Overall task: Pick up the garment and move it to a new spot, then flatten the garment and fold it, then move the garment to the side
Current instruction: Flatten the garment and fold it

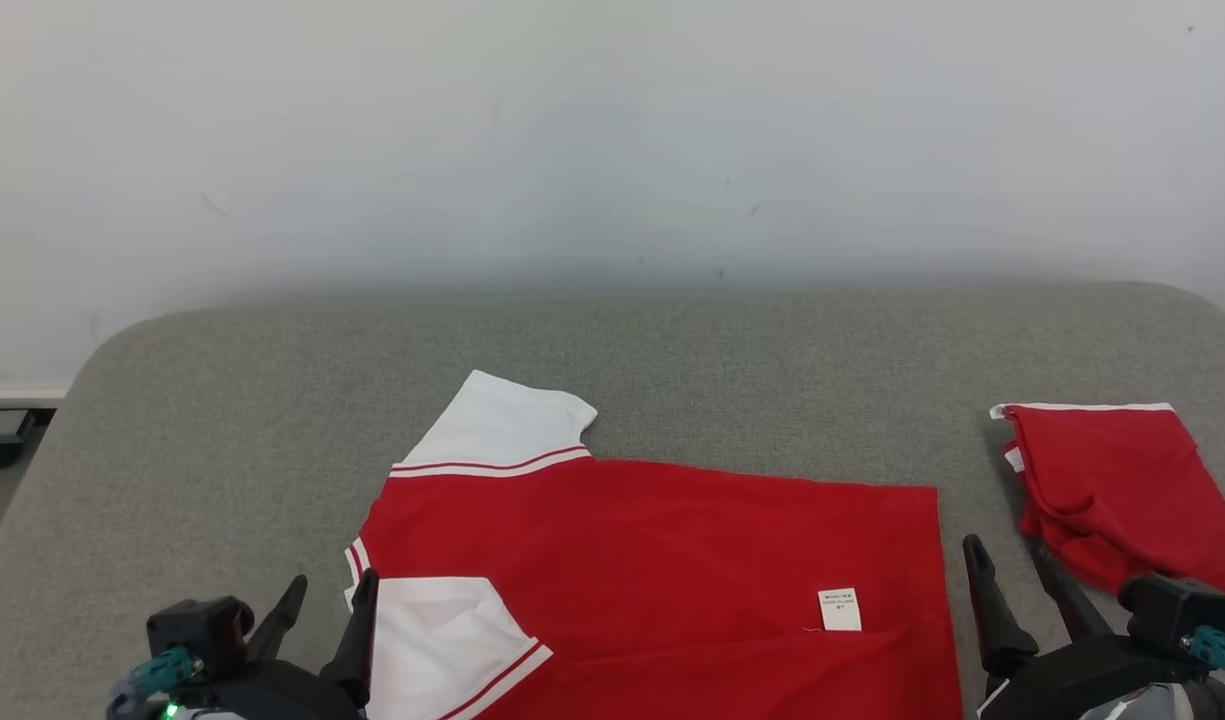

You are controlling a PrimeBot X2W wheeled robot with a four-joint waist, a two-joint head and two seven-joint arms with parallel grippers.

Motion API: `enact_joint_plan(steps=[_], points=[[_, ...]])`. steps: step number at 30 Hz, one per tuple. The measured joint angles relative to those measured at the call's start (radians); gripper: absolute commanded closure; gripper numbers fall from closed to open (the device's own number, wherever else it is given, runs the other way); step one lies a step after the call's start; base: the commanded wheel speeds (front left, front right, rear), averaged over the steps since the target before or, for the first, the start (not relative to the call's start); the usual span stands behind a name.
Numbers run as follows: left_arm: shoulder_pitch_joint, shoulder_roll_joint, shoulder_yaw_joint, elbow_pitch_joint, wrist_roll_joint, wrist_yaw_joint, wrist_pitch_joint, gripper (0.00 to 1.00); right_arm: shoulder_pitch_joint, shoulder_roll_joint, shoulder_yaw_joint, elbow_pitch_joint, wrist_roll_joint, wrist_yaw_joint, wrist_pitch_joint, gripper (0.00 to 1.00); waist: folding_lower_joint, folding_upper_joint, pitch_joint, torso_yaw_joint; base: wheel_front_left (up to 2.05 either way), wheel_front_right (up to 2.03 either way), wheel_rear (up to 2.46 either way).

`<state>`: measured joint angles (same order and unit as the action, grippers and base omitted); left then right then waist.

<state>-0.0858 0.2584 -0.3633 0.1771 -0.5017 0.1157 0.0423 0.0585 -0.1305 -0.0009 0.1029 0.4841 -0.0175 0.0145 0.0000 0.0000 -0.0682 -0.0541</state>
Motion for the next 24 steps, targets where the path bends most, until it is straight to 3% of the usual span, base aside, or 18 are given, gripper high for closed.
enact_joint_plan(steps=[8, 16, 24], points=[[-0.029, 0.005, -0.023, 0.002, 0.006, 0.0, 0.068, 0.0, -0.01, -0.007, 0.038, 0.023, 0.023, 0.018, 0.112, 0.0, 0.0001, 0.0, 0.04, -0.002, 0.0, 0.0, 0.0], [-0.228, -0.011, -0.032, 0.026, 0.01, 0.0, 0.201, 0.0, -0.173, -0.071, 0.067, 0.019, 0.025, 0.017, 0.286, 0.0, 0.0001, 0.0001, 0.118, -0.013, 0.0, 0.0, 0.0], [-0.463, -0.012, -0.037, 0.12, 0.009, -0.001, 0.363, 0.0, -0.332, -0.081, 0.113, 0.026, 0.024, -0.006, 0.476, 0.0, 0.0002, 0.0001, 0.224, -0.032, 0.0, 0.0, 0.0]])
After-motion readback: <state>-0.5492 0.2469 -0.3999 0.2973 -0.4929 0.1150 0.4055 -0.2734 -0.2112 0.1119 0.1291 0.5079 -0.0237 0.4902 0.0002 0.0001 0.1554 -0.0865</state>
